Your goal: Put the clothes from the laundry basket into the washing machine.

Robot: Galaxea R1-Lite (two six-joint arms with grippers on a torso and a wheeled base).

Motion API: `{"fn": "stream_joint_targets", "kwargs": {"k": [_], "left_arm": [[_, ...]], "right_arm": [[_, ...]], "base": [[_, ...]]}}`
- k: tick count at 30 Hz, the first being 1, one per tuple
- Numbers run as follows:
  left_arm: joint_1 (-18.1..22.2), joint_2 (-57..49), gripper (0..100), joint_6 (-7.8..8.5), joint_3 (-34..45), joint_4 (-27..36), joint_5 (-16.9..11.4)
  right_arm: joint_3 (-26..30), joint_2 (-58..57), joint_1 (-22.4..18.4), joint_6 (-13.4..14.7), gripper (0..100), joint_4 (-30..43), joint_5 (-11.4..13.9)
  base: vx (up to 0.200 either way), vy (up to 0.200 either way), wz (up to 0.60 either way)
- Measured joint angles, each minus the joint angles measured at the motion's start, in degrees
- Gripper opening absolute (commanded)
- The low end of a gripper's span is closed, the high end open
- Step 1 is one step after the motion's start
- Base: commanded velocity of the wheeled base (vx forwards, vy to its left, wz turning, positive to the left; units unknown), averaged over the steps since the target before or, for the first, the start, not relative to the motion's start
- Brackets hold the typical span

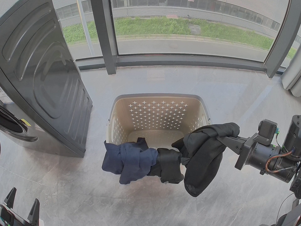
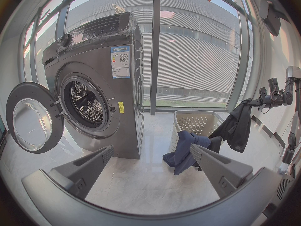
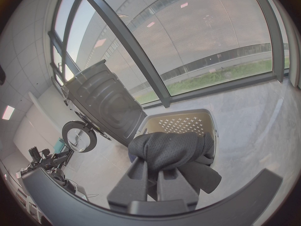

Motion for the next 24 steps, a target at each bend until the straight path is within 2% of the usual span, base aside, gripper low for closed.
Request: {"fn": "stream_joint_targets", "kwargs": {"k": [7, 13, 24], "left_arm": [[-0.07, 0.0, 100, 0.13, 0.0, 0.0, 0.0], [-0.02, -0.02, 100, 0.44, 0.0, 0.02, 0.0], [0.0, 0.0, 100, 0.04, 0.0, 0.0, -0.05]], "right_arm": [[0.44, -3.08, 0.66, -0.46, 0, -0.22, 0.11], [0.66, -3.85, 1.29, -0.46, 0, -0.38, 0.63], [0.22, -3.96, 2.57, -0.44, 0, -0.62, 0.63]], "base": [[-0.2, 0.0, 0.0], [0.0, 0.0, 0.0], [0.0, 0.2, 0.0]]}}
